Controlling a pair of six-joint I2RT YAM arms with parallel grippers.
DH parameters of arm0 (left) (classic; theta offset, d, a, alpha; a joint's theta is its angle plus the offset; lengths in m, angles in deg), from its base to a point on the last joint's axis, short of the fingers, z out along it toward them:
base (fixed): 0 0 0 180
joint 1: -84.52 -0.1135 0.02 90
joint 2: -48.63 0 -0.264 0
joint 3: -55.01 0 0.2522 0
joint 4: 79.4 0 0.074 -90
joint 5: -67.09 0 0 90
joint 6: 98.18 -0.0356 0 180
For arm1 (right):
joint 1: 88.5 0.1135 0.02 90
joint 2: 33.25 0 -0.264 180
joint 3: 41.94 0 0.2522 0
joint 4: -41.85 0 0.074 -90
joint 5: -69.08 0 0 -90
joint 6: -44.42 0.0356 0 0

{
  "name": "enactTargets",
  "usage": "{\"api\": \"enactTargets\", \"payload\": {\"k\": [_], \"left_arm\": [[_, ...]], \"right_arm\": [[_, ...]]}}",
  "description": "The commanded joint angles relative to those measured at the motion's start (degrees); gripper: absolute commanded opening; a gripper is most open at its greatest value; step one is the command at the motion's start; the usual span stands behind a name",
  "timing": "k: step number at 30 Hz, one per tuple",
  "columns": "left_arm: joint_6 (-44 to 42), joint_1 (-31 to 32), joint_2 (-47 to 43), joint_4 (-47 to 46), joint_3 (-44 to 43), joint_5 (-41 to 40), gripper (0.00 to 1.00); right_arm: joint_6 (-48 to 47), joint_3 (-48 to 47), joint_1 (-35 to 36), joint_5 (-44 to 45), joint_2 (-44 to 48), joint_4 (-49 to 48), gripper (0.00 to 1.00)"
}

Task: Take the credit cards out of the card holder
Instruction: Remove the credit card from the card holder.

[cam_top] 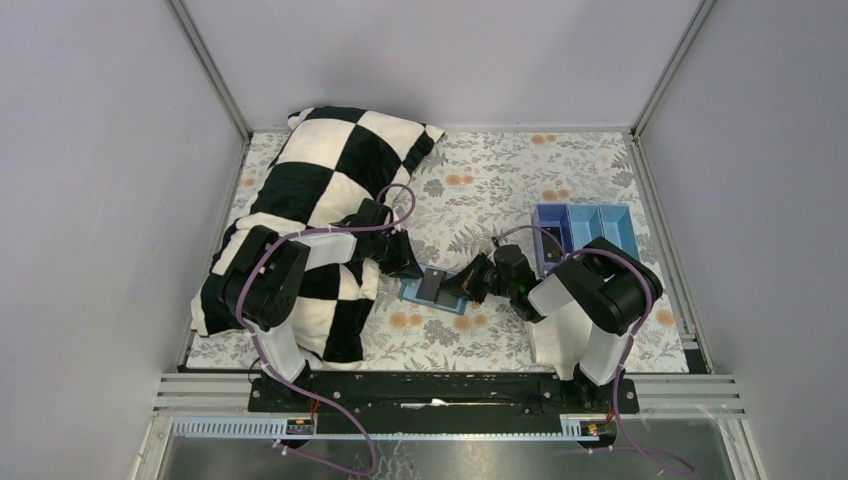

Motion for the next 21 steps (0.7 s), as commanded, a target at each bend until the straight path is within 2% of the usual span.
{"api": "enactTargets", "payload": {"k": [1, 13, 21], "left_arm": [[-2.1, -0.2, -2.7, 3.2, -0.5, -4.0, 0.23], [-2.8, -0.3, -4.0, 4.7, -0.8, -5.1, 0.26], [-2.4, 0.2, -8.5, 5.1, -2.5, -2.5, 0.28]], "right_arm": [[-1.9, 0.7, 0.2, 1.1, 3.4, 0.9, 0.00], [-9.3, 2.7, -0.1, 4.8, 14.8, 15.0, 0.00], [-14.2, -1.0, -0.1, 5.3, 18.8, 24.2, 0.00]]}}
